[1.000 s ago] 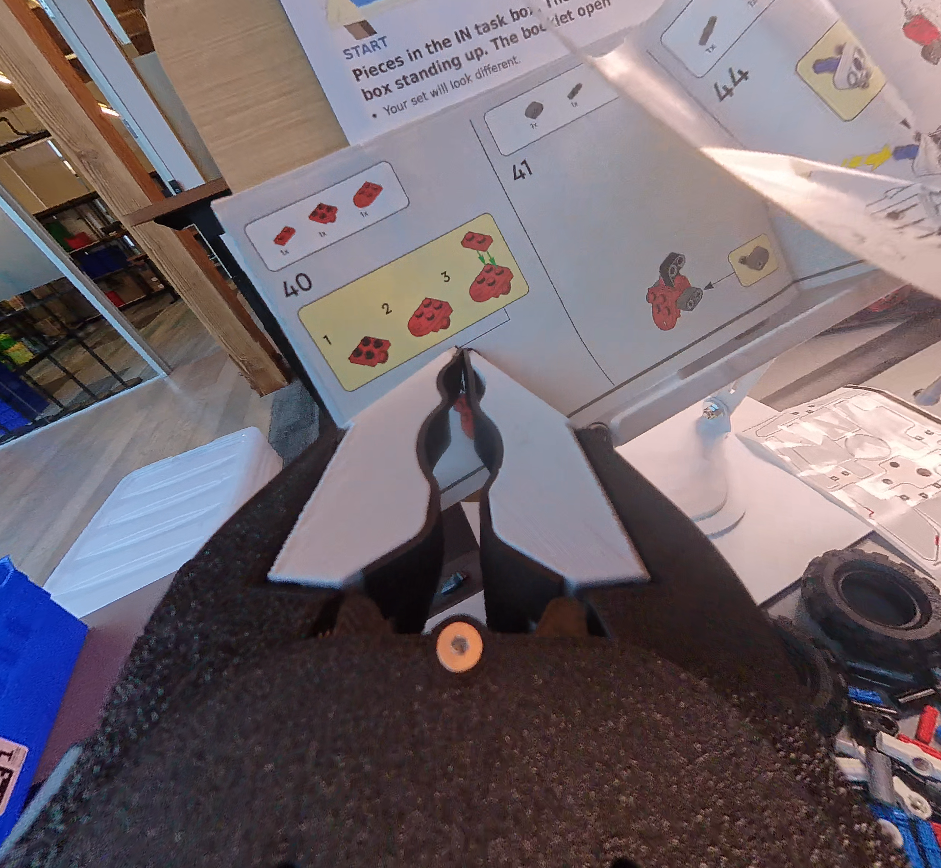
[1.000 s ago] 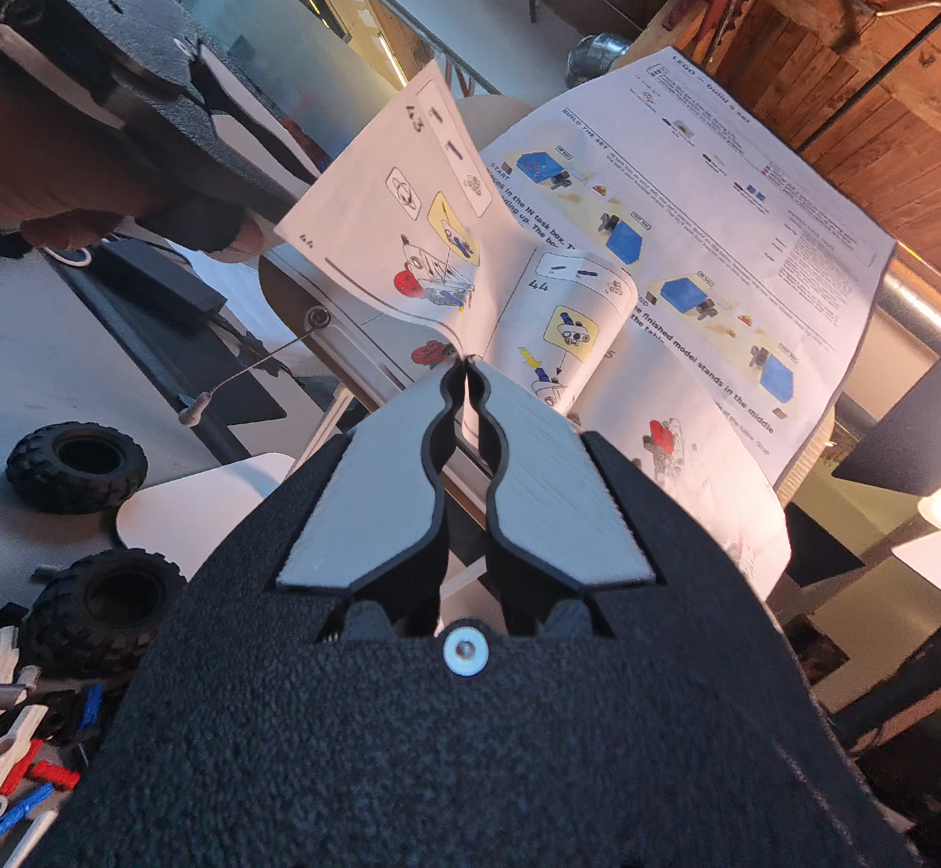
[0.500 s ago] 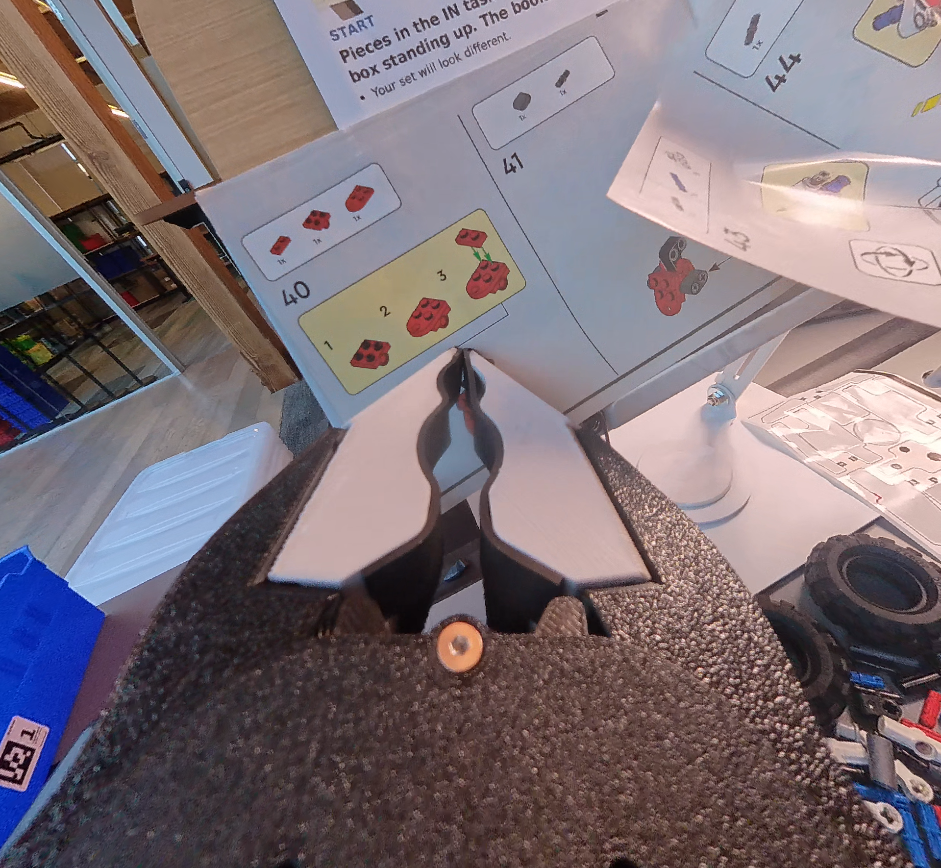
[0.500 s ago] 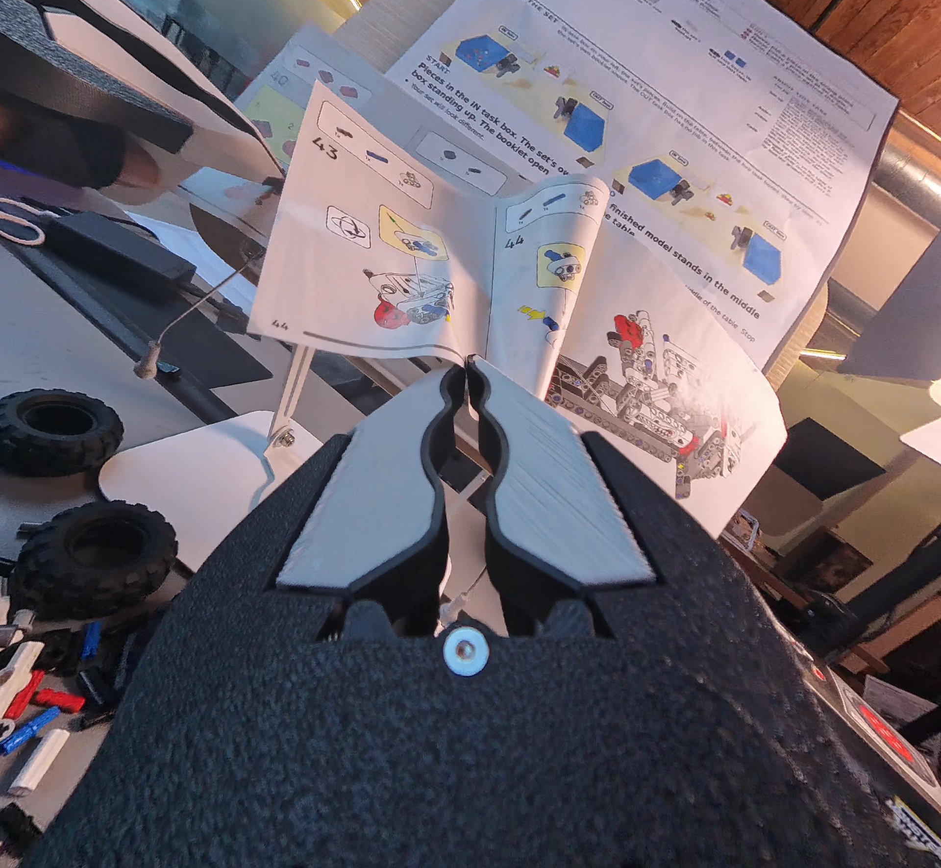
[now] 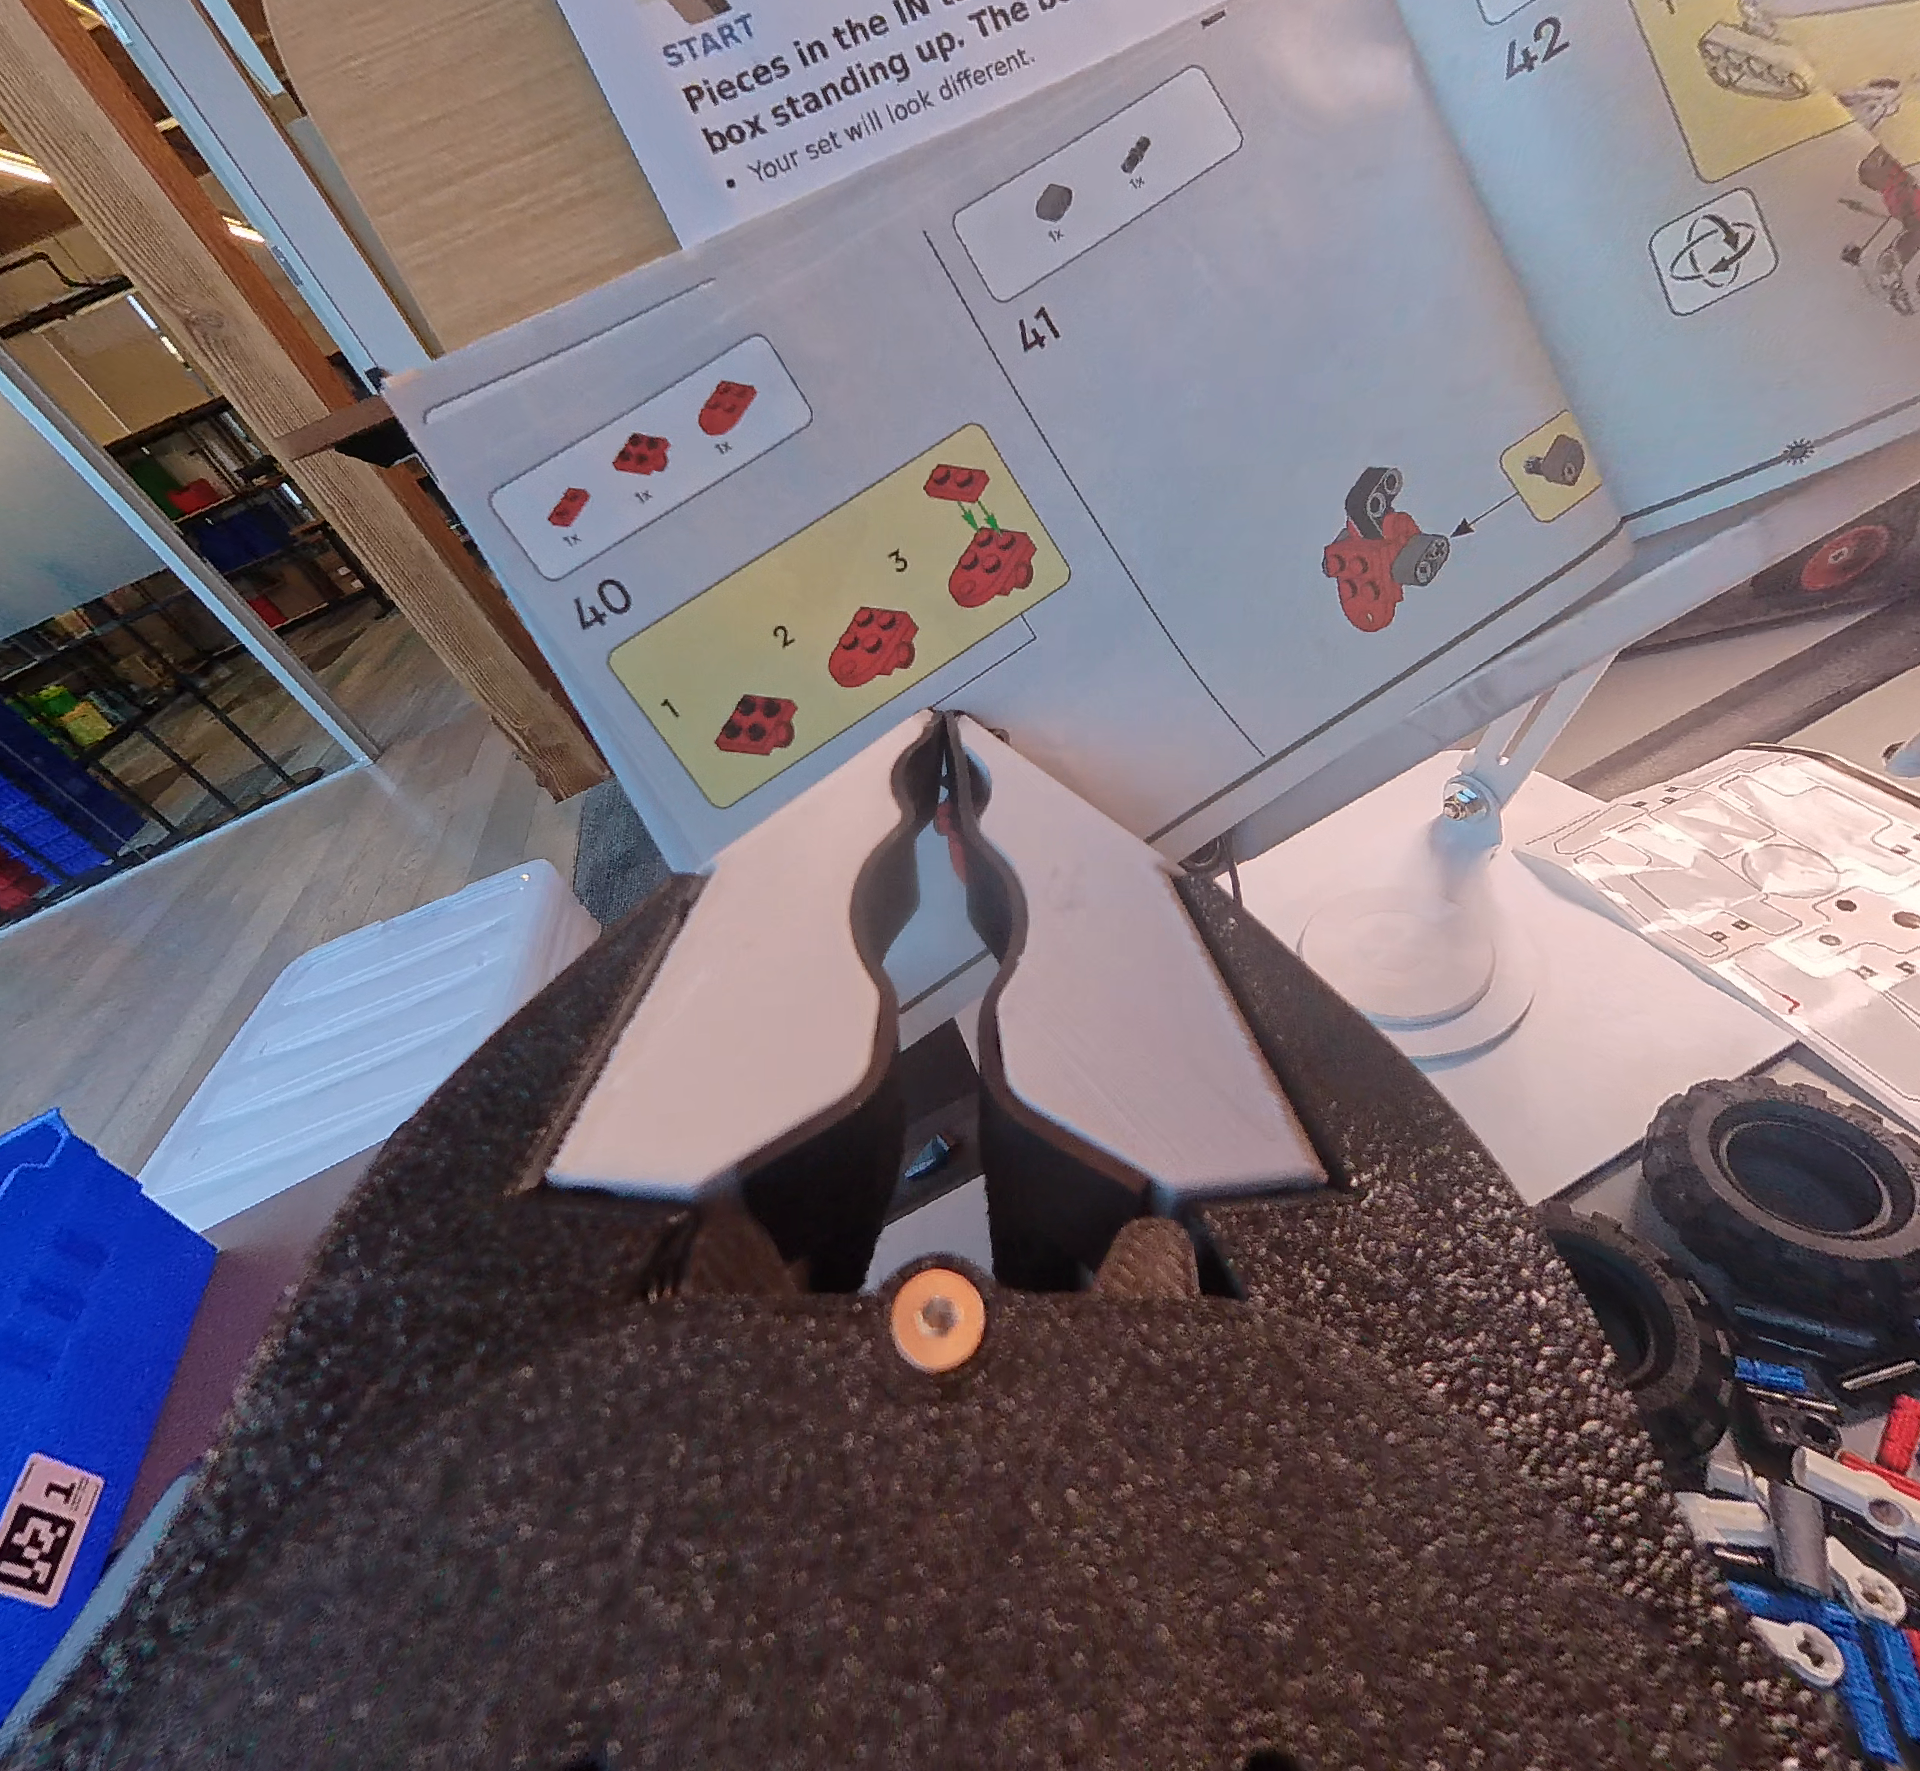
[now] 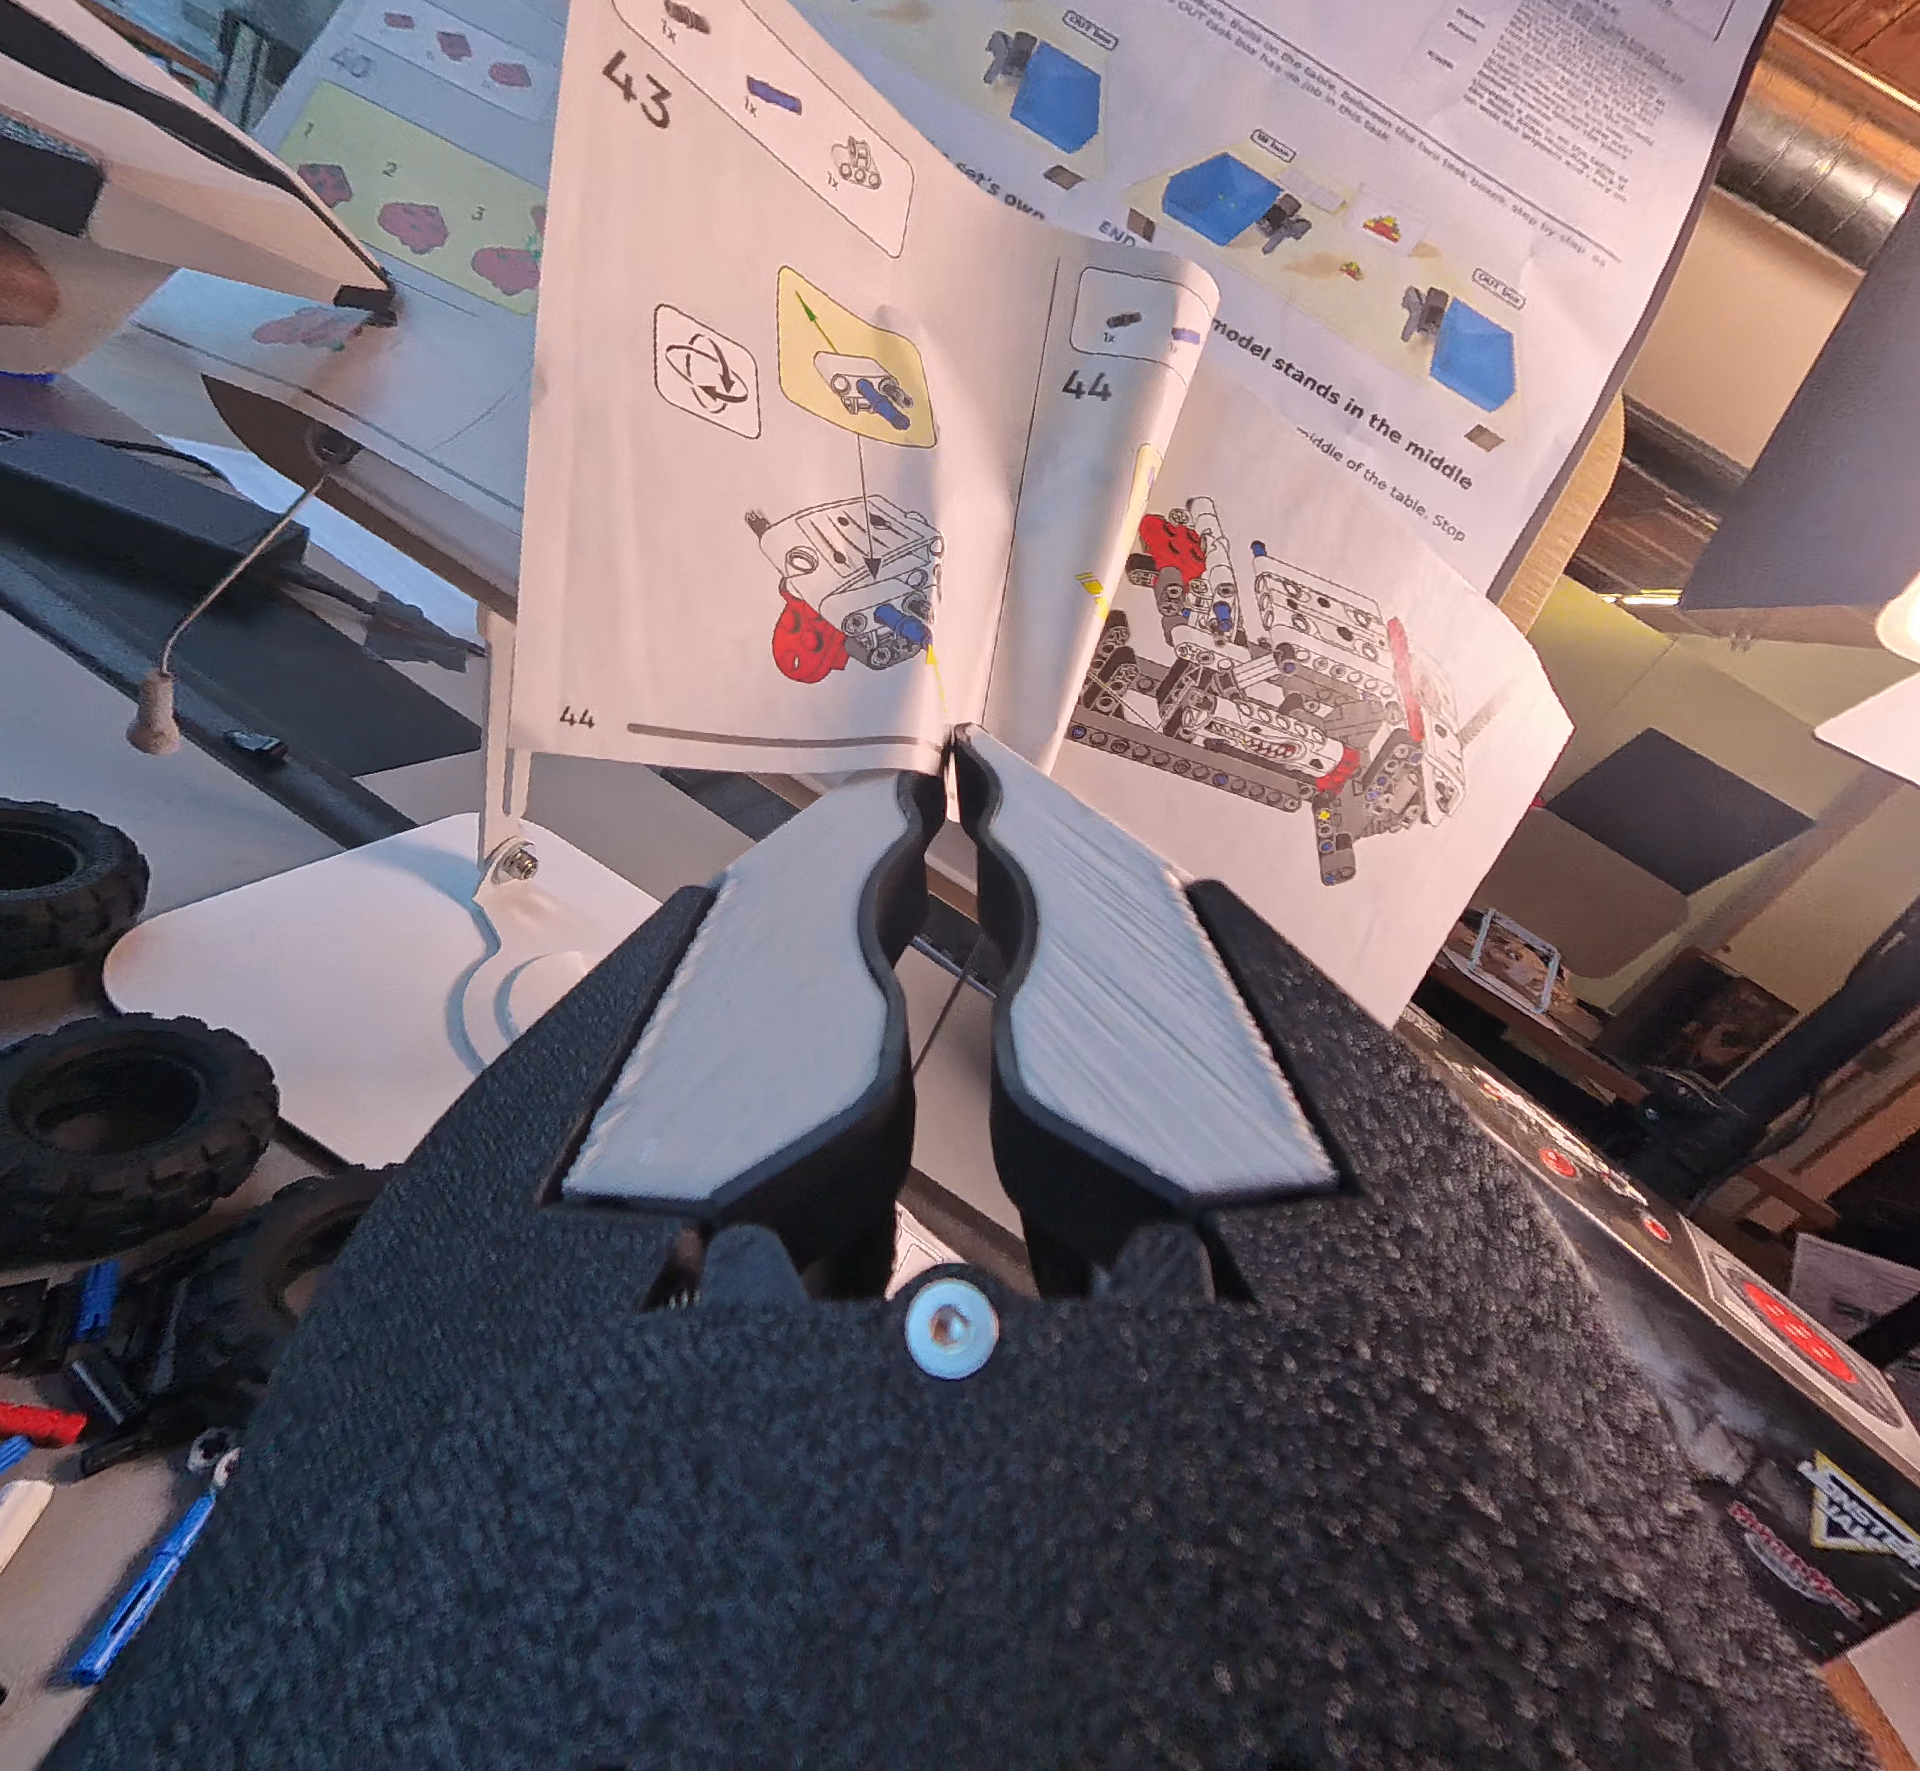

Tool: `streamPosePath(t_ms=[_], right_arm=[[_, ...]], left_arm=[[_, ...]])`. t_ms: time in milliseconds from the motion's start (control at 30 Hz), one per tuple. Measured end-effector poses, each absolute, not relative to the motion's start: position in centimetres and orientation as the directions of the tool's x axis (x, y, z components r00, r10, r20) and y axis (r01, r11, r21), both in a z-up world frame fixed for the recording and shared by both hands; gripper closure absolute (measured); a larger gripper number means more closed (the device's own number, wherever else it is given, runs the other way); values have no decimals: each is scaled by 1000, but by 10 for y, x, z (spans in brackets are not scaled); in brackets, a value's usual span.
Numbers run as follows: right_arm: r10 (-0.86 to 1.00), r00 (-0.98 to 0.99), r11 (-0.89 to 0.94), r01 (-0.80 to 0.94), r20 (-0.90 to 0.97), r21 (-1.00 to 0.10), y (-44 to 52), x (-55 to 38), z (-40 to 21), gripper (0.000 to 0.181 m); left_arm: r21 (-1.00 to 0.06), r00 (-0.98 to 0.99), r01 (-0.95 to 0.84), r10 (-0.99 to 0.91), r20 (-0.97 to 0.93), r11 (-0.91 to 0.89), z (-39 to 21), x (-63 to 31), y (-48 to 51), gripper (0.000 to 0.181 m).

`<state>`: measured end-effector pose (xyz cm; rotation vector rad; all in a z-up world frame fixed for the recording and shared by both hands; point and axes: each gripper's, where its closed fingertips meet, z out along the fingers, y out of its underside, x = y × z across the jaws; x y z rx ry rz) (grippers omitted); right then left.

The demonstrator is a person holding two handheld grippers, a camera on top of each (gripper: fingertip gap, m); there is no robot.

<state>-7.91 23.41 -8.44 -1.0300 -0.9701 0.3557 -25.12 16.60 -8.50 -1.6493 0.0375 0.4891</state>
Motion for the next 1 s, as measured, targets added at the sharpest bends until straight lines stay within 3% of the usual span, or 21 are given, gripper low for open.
streamPosePath(t_ms=[233,400,533,700,800,867,933,1000], right_arm=[[715,623,322,108,316,-941,269,-59,-90,181],[775,629,88,-14,59,-996,300,-41,-96,161],[786,589,-133,-134,-187,-982,324,-24,-103,147],[622,696,-263,-245,-358,-933,366,25,-111,144],[621,732,-72,-301,-279,-951,355,46,-71,147],[705,699,111,-281,-124,-953,321,35,-36,160],[821,565,240,-216,79,-947,275,-2,-20,178],[896,384,285,-112,223,-952,237,-43,-31,180]], left_arm=[[-939,905,-308,256,-338,-151,-86,-251,165,181],[-940,906,-305,257,-336,-152,-86,-251,165,181],[-943,909,-299,255,-329,-149,-86,-251,165,181],[-945,912,-295,253,-323,-144,-87,-252,164,181],[-946,914,-292,251,-319,-138,-87,-252,163,181],[-947,915,-292,249,-316,-131,-87,-251,162,181],[-947,914,-294,252,-317,-126,-86,-252,162,181],[-949,914,-292,258,-313,-119,-83,-254,162,181]])
